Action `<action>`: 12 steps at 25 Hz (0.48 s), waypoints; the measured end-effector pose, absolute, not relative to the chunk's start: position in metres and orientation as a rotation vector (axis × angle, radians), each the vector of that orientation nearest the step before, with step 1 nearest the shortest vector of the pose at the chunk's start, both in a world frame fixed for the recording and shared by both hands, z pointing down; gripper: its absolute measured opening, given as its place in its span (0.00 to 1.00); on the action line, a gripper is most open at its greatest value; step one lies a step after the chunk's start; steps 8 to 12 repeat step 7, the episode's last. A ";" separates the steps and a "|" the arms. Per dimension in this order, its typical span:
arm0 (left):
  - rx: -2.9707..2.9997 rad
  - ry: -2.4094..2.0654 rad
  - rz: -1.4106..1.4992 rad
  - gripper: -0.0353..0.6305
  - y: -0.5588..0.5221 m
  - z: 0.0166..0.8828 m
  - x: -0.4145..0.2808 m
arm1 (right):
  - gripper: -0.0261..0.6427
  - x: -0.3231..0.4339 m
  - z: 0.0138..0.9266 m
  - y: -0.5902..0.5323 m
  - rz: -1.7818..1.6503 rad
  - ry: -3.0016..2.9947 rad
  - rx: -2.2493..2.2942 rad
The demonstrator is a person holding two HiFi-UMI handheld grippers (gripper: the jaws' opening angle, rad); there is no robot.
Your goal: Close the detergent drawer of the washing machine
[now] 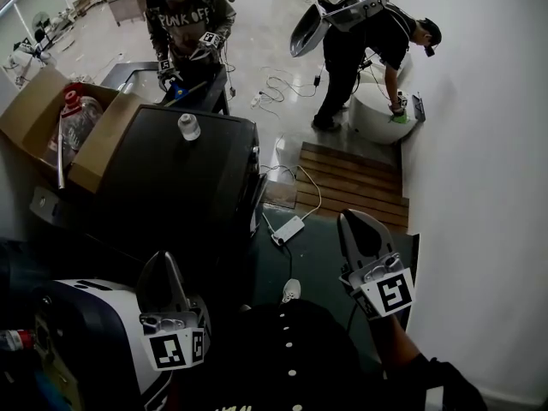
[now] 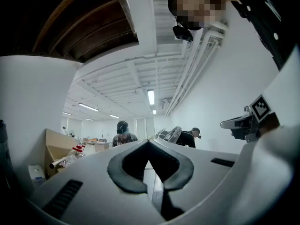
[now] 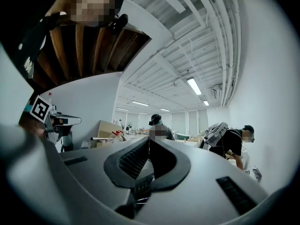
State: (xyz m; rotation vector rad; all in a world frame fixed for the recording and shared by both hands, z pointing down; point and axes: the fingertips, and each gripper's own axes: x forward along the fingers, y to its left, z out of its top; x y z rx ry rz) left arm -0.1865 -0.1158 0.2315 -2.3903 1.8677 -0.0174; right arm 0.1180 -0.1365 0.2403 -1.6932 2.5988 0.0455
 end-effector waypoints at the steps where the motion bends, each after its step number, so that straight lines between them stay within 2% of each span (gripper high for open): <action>1: -2.389 1.869 -0.016 0.06 -0.115 0.231 -0.187 | 0.09 0.117 0.240 -0.136 0.049 2.600 -1.693; 12: -2.388 1.869 -0.021 0.06 -0.112 0.233 -0.189 | 0.09 0.113 0.240 -0.134 0.054 2.603 -1.688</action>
